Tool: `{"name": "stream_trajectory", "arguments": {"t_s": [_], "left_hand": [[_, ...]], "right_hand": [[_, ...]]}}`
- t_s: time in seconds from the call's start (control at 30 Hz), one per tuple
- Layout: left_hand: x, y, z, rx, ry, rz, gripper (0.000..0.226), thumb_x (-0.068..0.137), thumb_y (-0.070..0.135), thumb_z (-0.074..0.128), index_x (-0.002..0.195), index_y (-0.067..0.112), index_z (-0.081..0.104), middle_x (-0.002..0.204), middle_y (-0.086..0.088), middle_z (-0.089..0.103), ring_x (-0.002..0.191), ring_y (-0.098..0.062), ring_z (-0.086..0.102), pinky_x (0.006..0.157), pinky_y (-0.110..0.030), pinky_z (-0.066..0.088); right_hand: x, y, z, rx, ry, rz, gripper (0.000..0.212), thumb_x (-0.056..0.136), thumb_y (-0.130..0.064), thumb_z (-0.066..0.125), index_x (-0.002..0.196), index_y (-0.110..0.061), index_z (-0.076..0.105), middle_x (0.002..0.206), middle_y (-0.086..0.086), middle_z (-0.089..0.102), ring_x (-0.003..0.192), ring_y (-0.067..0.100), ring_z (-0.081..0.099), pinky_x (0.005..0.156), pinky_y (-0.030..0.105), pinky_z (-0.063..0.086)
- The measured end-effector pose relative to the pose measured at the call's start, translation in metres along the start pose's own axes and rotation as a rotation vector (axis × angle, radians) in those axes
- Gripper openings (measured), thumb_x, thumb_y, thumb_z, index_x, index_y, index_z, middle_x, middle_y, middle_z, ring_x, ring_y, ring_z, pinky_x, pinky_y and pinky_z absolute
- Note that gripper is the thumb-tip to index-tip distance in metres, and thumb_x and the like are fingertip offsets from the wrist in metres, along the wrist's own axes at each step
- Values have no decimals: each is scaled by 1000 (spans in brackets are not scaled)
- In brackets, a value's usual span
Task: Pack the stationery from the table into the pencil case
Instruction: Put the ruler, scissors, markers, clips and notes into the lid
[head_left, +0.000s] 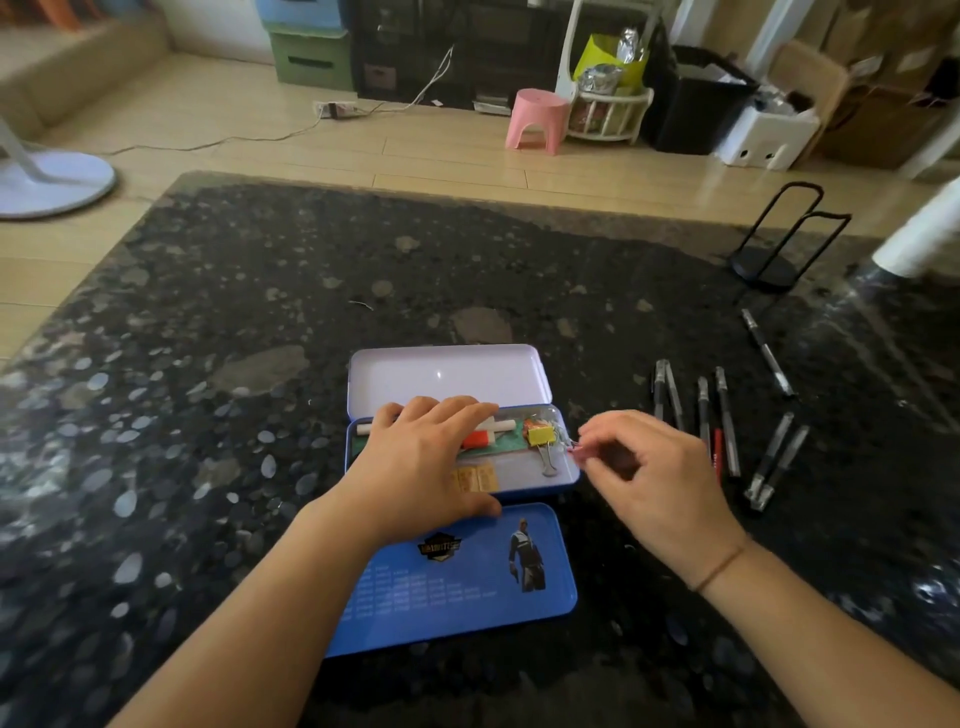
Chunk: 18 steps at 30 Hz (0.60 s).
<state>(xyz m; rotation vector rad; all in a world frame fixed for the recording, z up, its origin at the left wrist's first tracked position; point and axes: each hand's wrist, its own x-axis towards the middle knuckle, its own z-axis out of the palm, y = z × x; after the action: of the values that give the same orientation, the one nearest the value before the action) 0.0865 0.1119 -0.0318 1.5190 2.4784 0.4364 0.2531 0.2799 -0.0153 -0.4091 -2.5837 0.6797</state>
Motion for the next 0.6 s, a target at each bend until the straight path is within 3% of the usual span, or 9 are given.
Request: {"name": "stream_trajectory", "arguments": {"t_s": [0.13, 0.2, 0.3, 0.47, 0.6], "left_hand": [[-1, 0, 0, -11, 9, 6, 89, 70, 70, 62, 144, 42, 22, 149, 16, 30, 132, -15, 29, 110, -43, 17], [0, -1, 1, -8, 9, 7, 89, 69, 70, 62, 144, 41, 23, 149, 16, 30, 132, -15, 29, 110, -43, 18], [0, -1, 0, -1, -1, 7, 88, 70, 71, 60, 144, 41, 22, 149, 16, 29, 132, -15, 28, 110, -43, 17], [1, -1, 0, 0, -4, 10, 87, 71, 71, 60, 144, 41, 22, 149, 16, 29, 132, -15, 28, 111, -43, 17], [0, -1, 1, 2, -4, 11, 87, 71, 71, 60, 144, 41, 22, 149, 16, 29, 132, -15, 29, 111, -44, 18]], "right_hand": [[14, 9, 11, -131, -208, -127, 7, 79, -16, 73, 81, -15, 67, 86, -4, 63, 80, 8, 59, 73, 30, 55], [18, 14, 12, -155, -238, -168, 9, 79, -21, 72, 77, -14, 66, 84, -3, 63, 77, 11, 58, 70, 32, 54], [24, 16, 9, -154, -302, -191, 12, 75, -14, 78, 74, -13, 66, 82, -2, 62, 74, 13, 58, 67, 35, 54], [37, 15, 1, -278, -479, -176, 7, 83, -25, 71, 84, -18, 68, 91, -2, 62, 83, 13, 58, 77, 37, 53], [38, 13, -2, -293, -542, -135, 21, 91, -40, 55, 99, -26, 69, 99, -9, 59, 91, 7, 54, 83, 30, 50]]}}
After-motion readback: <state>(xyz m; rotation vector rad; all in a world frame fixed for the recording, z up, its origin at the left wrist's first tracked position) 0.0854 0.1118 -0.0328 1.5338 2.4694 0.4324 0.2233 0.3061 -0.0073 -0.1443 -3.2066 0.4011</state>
